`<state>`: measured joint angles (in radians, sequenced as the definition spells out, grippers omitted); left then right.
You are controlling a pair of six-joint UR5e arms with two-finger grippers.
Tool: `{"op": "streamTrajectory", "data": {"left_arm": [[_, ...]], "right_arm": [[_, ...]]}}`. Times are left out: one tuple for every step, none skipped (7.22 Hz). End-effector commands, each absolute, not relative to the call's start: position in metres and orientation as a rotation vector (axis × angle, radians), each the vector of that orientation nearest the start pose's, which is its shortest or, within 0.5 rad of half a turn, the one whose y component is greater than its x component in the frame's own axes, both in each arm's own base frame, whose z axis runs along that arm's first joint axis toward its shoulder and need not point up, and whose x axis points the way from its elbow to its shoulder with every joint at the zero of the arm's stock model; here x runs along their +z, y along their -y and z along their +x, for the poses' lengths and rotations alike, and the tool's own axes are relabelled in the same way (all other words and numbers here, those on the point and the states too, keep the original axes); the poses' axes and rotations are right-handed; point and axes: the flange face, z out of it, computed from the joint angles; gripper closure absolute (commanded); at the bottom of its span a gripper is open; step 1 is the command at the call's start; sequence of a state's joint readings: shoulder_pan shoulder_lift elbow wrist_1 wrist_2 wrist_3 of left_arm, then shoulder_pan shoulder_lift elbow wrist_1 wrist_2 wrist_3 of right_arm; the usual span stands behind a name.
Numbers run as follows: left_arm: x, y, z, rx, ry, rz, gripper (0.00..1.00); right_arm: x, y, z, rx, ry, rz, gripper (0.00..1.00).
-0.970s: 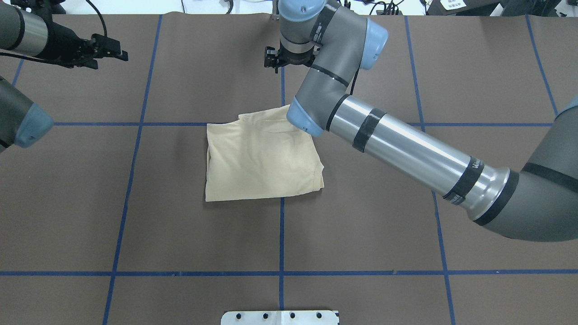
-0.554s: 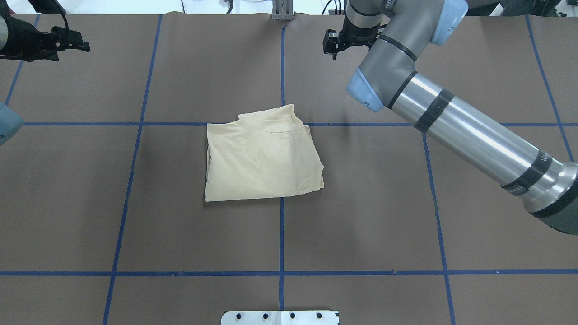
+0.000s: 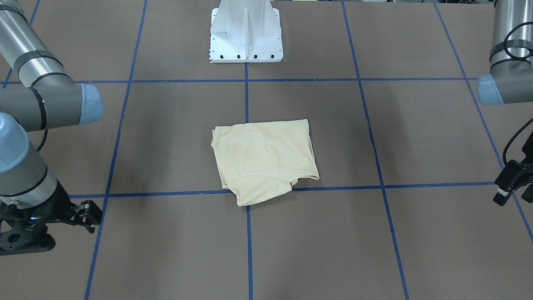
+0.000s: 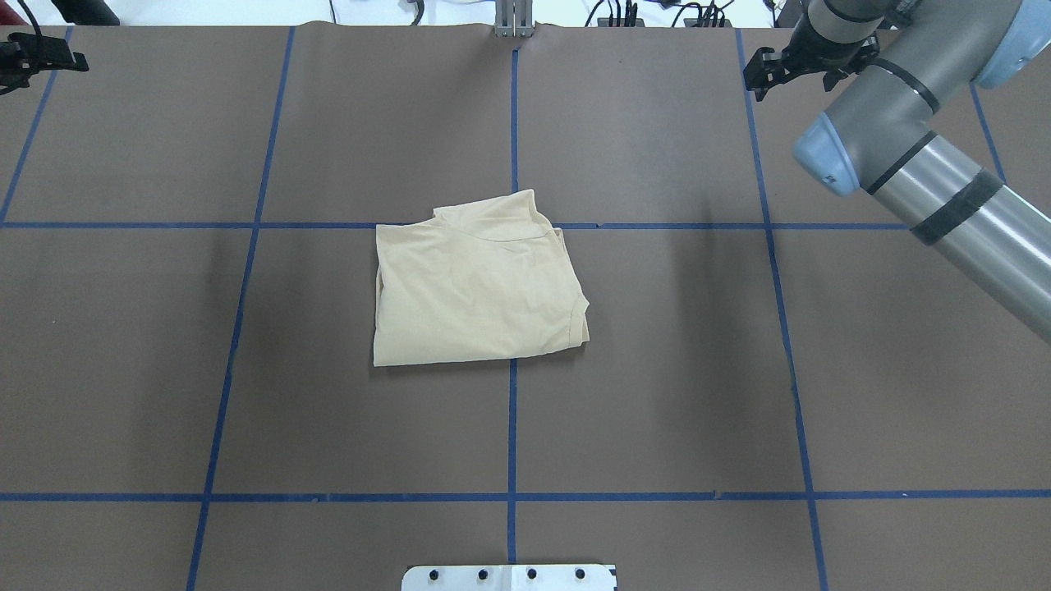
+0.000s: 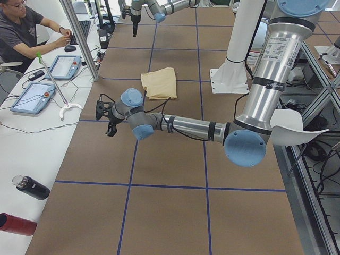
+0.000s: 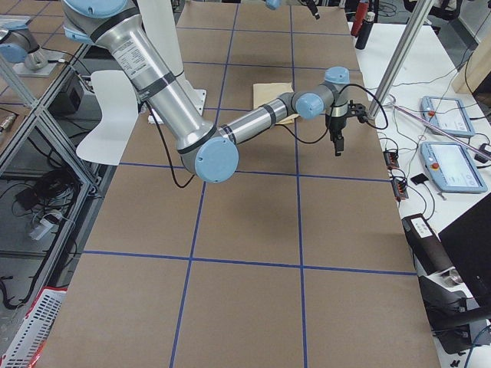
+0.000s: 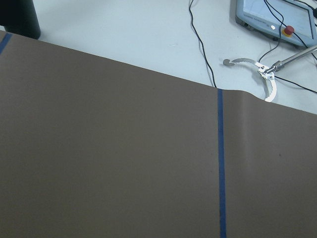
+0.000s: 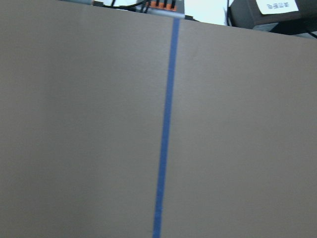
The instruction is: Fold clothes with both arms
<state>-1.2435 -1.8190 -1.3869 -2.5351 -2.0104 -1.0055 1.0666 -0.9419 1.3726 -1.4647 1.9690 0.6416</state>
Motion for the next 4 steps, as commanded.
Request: {"op": "streamTrajectory", "data": {"left_arm": [[0.543, 0.621, 0.100, -0.335, -0.881, 0.570, 0.01], [0.552, 0.625, 0.088, -0.252, -0.831, 0.598, 0.01], [0.566, 0.627, 0.076, -0.143, -0.755, 0.608, 0.01], [0.575, 0.634, 0.052, -0.091, -0.687, 0.555, 0.00]], "right_arm": [[0.408, 0.701, -0.222, 0.087, 0.580, 0.209, 0.00], [0.417, 0.704, -0.207, 0.107, 0.576, 0.199, 0.00], [0.421, 0.706, -0.191, 0.078, 0.584, 0.204, 0.00], [0.437, 0.706, -0.162, 0.039, 0.629, 0.178, 0.00]]}}
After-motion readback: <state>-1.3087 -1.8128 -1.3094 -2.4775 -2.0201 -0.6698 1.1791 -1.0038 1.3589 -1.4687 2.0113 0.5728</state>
